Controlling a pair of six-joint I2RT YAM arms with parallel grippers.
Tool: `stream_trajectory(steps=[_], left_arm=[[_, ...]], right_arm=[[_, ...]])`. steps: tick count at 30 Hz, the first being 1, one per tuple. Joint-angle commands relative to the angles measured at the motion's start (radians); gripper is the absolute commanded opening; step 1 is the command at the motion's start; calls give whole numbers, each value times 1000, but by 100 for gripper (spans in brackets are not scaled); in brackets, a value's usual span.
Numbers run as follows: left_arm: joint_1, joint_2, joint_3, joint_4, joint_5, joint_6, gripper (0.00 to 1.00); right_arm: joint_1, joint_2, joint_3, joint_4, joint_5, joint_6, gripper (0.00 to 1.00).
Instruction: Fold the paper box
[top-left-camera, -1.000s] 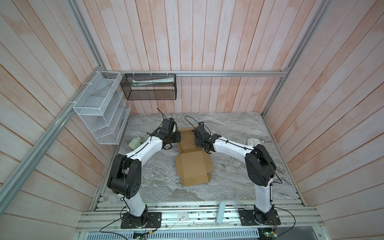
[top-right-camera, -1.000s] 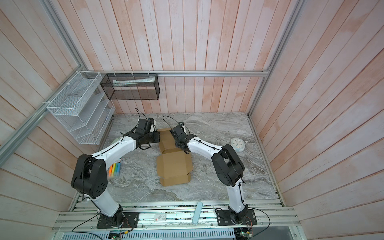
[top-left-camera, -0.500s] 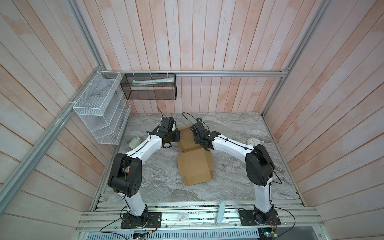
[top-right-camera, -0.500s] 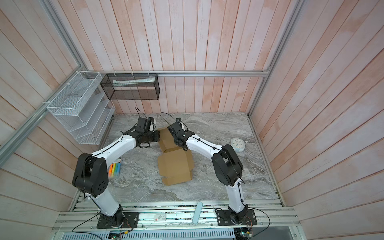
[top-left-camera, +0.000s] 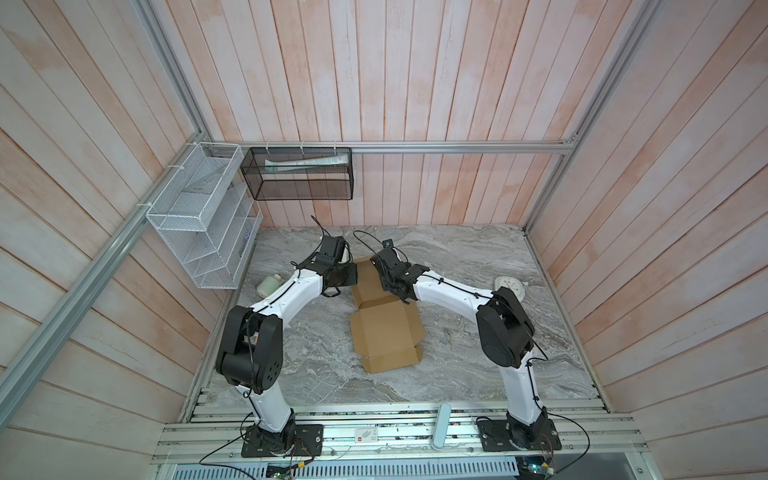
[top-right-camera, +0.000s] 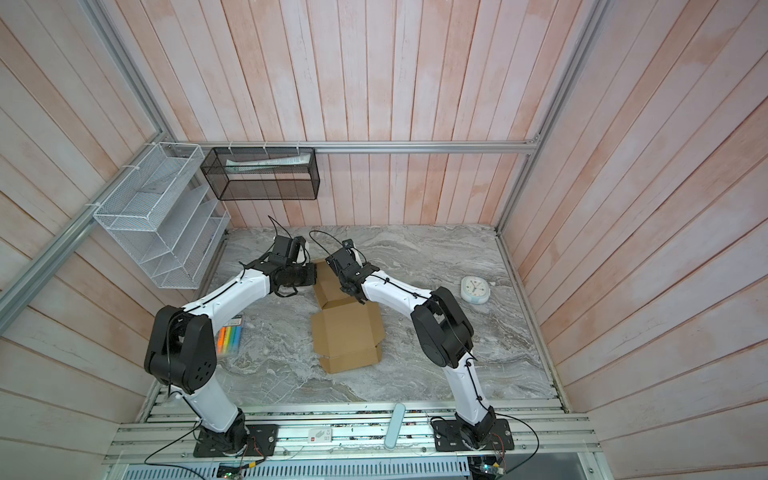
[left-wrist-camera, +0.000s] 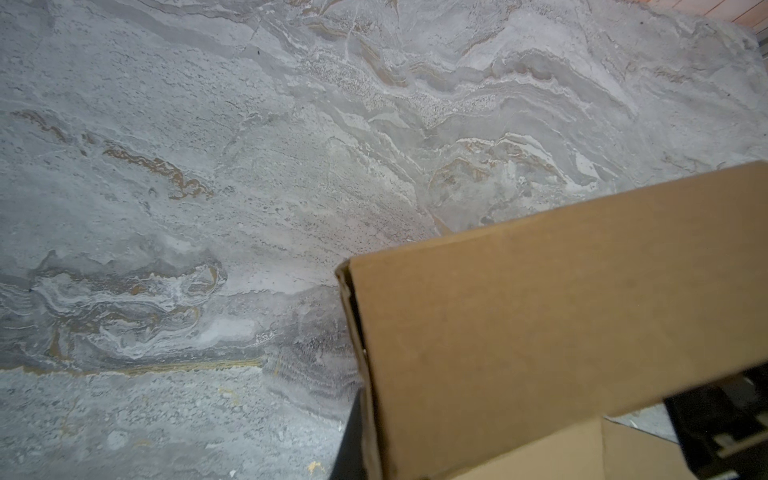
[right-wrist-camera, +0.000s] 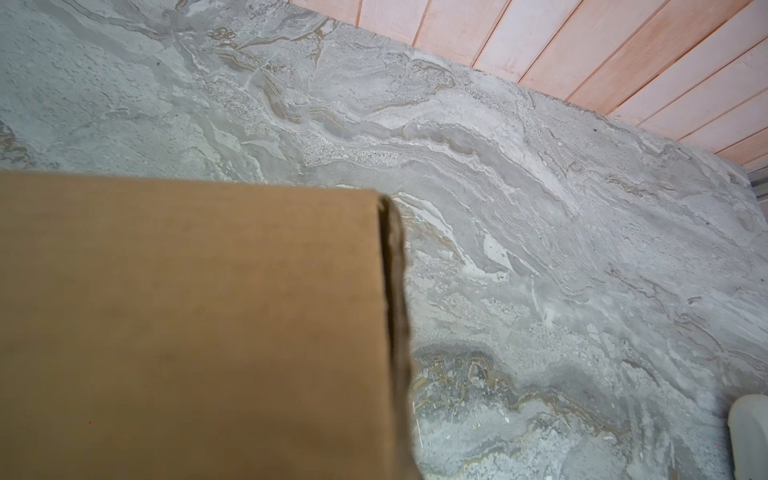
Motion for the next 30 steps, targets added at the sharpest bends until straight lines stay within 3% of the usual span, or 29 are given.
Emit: stream_trajectory(steps=[1, 6, 11, 16, 30], left_arm=[[3, 17, 39, -17, 18, 24, 0], [9, 26, 61, -41, 16, 25, 0], [23, 36, 70, -51, 16, 27, 0], [31, 47, 63, -50, 8, 25, 0], [38, 53, 55, -34, 0, 16, 0]], right_arm=[[0, 32, 18, -36, 23, -28, 1], [2, 36, 20, -42, 13, -26, 1], [1, 28, 25, -65, -16, 5, 19], [4, -2, 2, -69, -59, 41, 29], [47, 42, 17, -141, -102, 105, 26]])
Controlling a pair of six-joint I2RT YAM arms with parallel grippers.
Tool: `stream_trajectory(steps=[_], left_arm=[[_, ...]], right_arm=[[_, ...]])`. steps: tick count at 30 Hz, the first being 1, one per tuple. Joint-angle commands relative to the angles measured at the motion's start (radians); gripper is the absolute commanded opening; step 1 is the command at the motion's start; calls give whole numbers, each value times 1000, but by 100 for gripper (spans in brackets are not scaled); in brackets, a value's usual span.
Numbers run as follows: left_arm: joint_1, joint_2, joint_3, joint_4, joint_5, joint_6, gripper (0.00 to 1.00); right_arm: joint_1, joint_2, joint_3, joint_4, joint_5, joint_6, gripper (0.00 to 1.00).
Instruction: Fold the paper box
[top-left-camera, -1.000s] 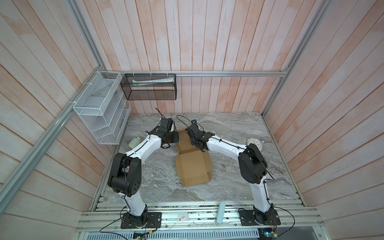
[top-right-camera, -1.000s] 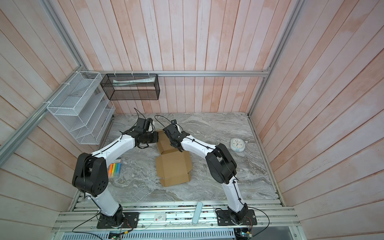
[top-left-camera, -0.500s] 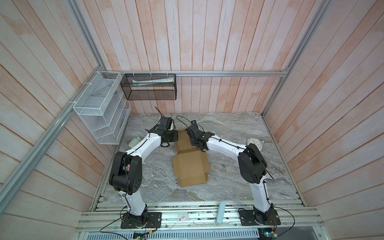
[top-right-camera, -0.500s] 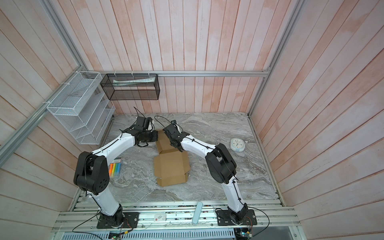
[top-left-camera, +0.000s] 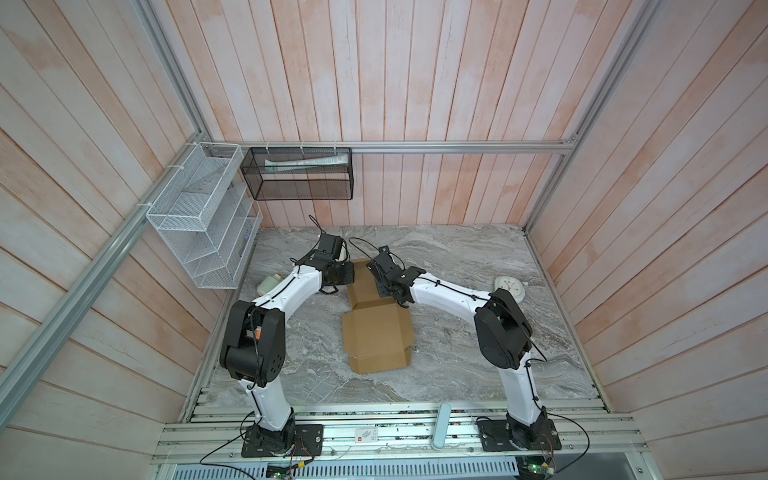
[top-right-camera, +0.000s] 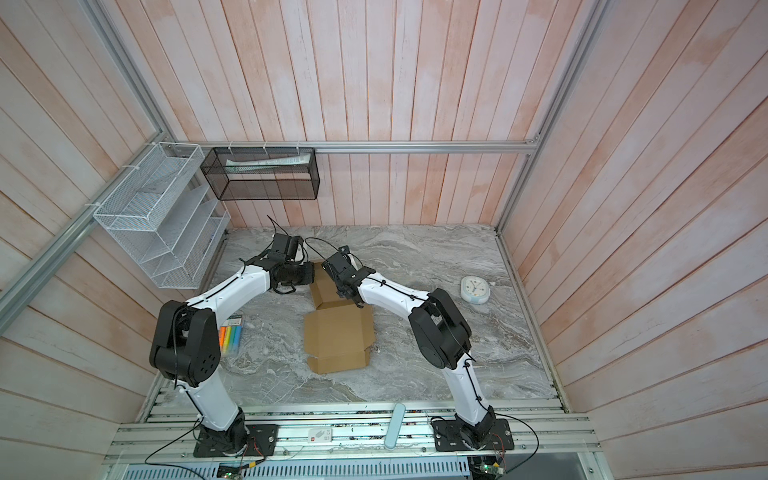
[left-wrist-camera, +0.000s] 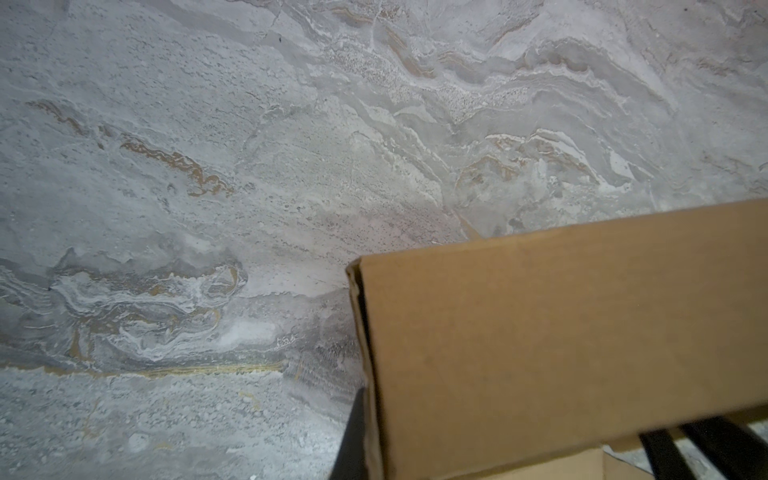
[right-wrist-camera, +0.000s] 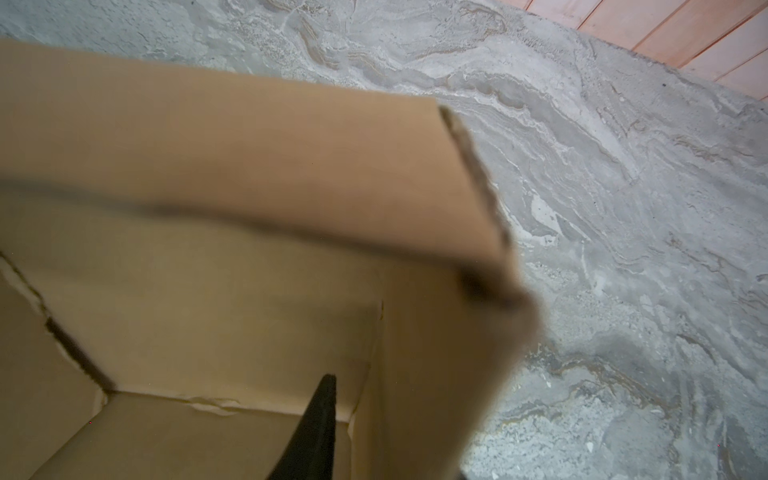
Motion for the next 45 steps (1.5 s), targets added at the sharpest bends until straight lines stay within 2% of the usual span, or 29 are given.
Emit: stream_trajectory(steps=[1, 22, 39, 45], left_arm=[[7, 6, 11, 5, 0, 4, 0], [7, -1, -13, 25, 3, 1, 0], [10, 6, -10, 25, 1, 8, 0], [12, 3, -13, 26, 1, 9, 0]], right_arm=[[12, 37, 7, -57, -18, 36, 26], [16, 106, -2, -94, -47, 61, 25], [12, 135, -15, -98, -75, 54, 29], [9, 128, -22, -96, -74, 52, 23]])
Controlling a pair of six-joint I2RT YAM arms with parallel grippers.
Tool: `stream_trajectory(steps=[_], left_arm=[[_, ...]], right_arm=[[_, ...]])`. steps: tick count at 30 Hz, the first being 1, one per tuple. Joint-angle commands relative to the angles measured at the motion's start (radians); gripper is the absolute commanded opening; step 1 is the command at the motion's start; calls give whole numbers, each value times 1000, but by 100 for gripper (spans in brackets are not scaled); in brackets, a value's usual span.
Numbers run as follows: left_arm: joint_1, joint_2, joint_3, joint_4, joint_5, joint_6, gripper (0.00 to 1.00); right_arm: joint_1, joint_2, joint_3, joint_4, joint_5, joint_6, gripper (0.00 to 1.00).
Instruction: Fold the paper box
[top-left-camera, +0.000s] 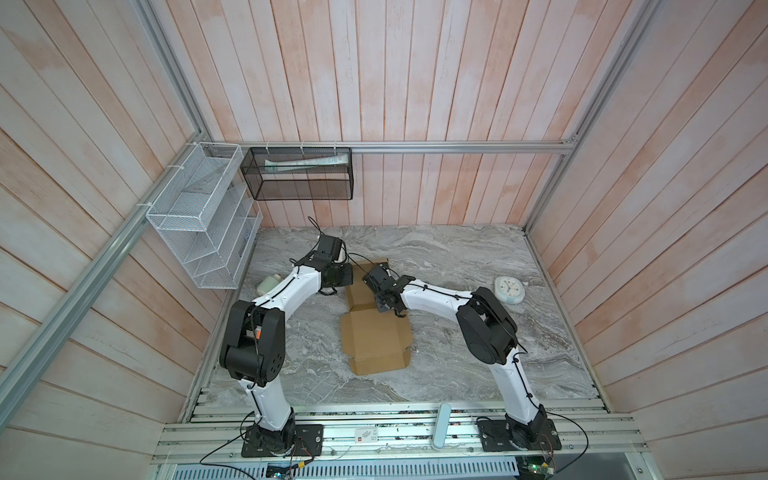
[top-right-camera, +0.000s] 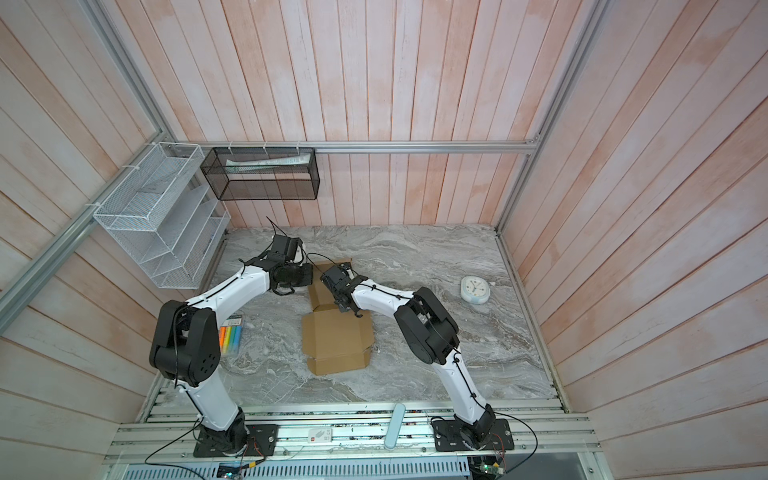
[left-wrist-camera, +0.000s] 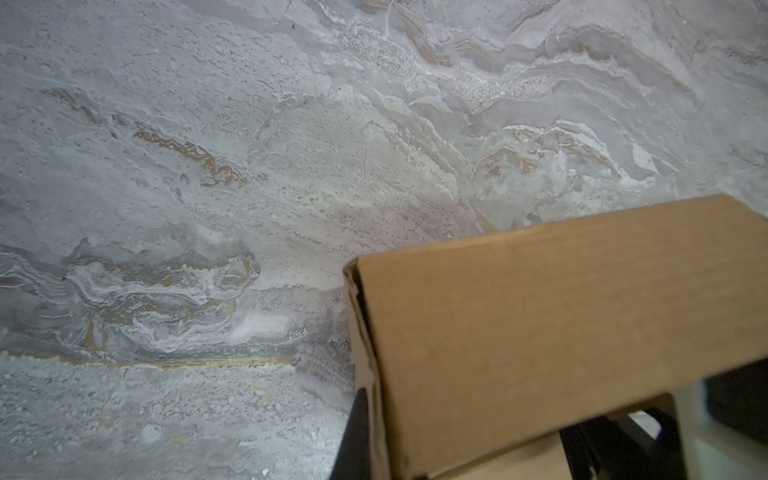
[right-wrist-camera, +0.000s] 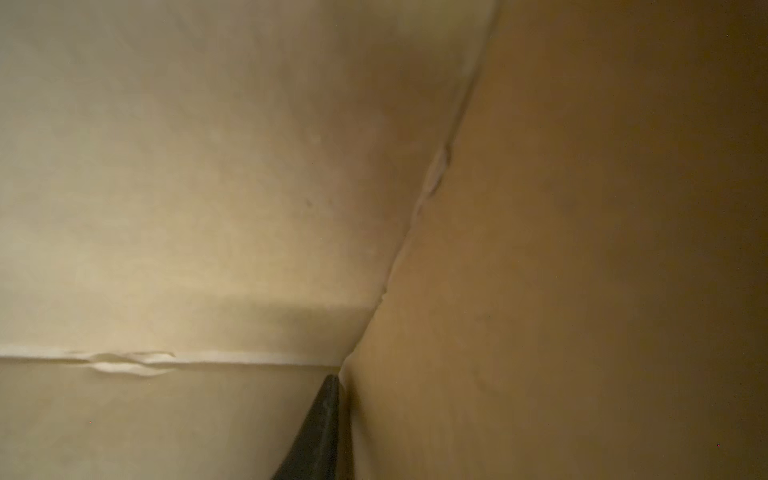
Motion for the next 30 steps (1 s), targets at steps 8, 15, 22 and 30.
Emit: stream_trajectory(steps=[8, 15, 22, 30], left_arm=[[6, -2, -7, 33, 19, 2, 0], [7, -11, -10, 29, 20, 7, 0], [8, -26, -21, 29, 24, 16, 12], [8, -62, -93, 66, 21, 11, 33]], right_arm=[[1, 15, -1, -44, -3, 5, 19], [-1, 15, 8, -44, -8, 2, 8], [-5, 13, 21, -50, -30, 9, 7], [-18, 3, 24, -64, -60, 37, 6]])
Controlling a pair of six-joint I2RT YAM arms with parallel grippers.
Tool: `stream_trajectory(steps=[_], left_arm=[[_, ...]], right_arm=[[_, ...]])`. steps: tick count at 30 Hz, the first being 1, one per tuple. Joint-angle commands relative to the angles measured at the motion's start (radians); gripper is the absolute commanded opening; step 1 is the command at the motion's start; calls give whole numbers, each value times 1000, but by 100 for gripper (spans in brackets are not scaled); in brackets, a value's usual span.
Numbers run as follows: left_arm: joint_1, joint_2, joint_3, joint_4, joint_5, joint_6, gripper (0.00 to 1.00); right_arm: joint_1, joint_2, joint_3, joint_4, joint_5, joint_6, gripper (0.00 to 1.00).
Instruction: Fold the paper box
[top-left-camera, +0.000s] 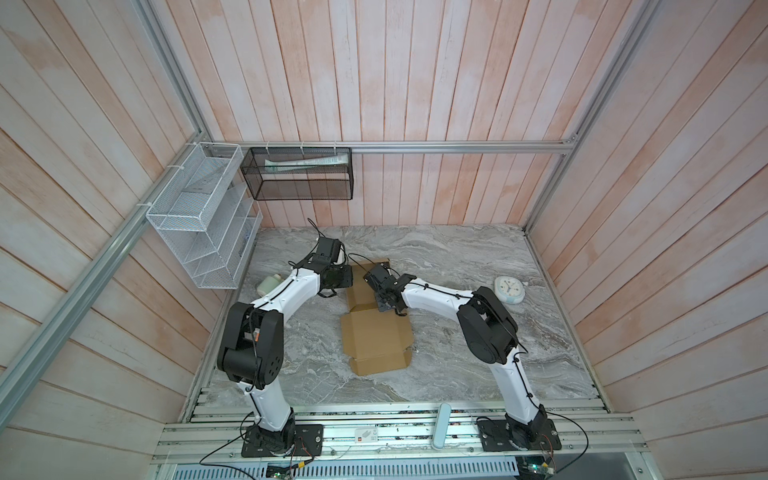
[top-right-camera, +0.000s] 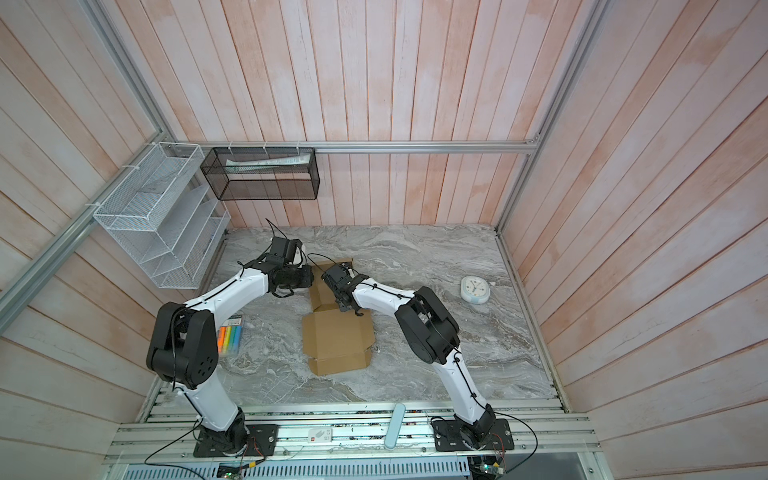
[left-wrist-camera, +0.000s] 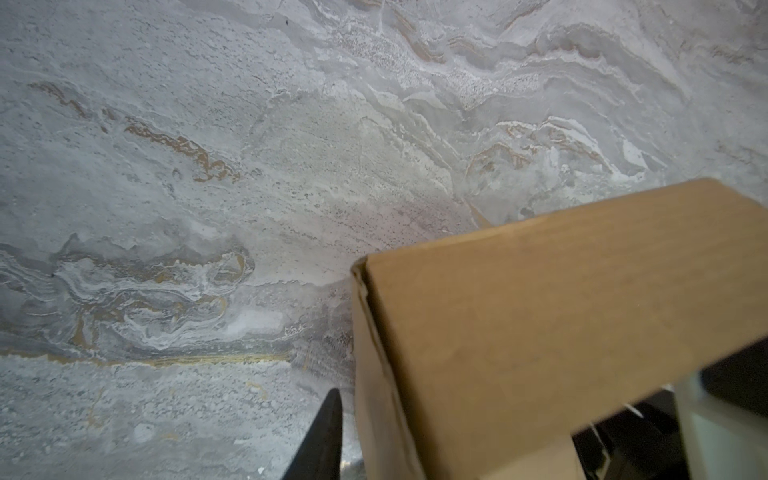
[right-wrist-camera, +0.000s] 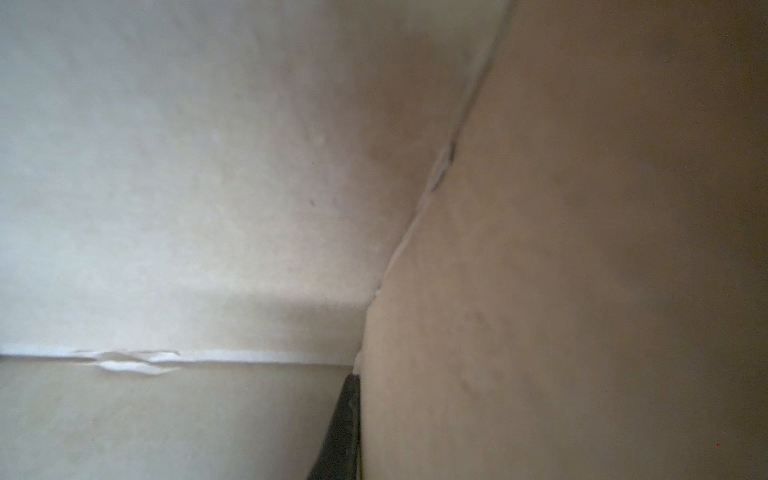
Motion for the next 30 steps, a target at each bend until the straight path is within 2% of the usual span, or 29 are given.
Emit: stream_trajectory(steps=[1, 12, 20, 24, 30], left_arm=[[7, -34, -40, 31, 2, 4, 34], [-6, -38, -109, 105, -31, -31, 36], [-43, 14, -101, 127, -113, -30, 29], [-65, 44, -80, 109, -183, -13, 25], [-83, 75, -56, 91, -251, -6, 8]], right_arm=[[-10, 3, 19, -56, -30, 28, 6], [-11, 18, 73, -91, -50, 35, 6], [-7, 29, 136, -143, -64, 53, 6], [-5, 26, 136, -136, -72, 60, 6], [-5, 25, 139, -126, -91, 53, 5]])
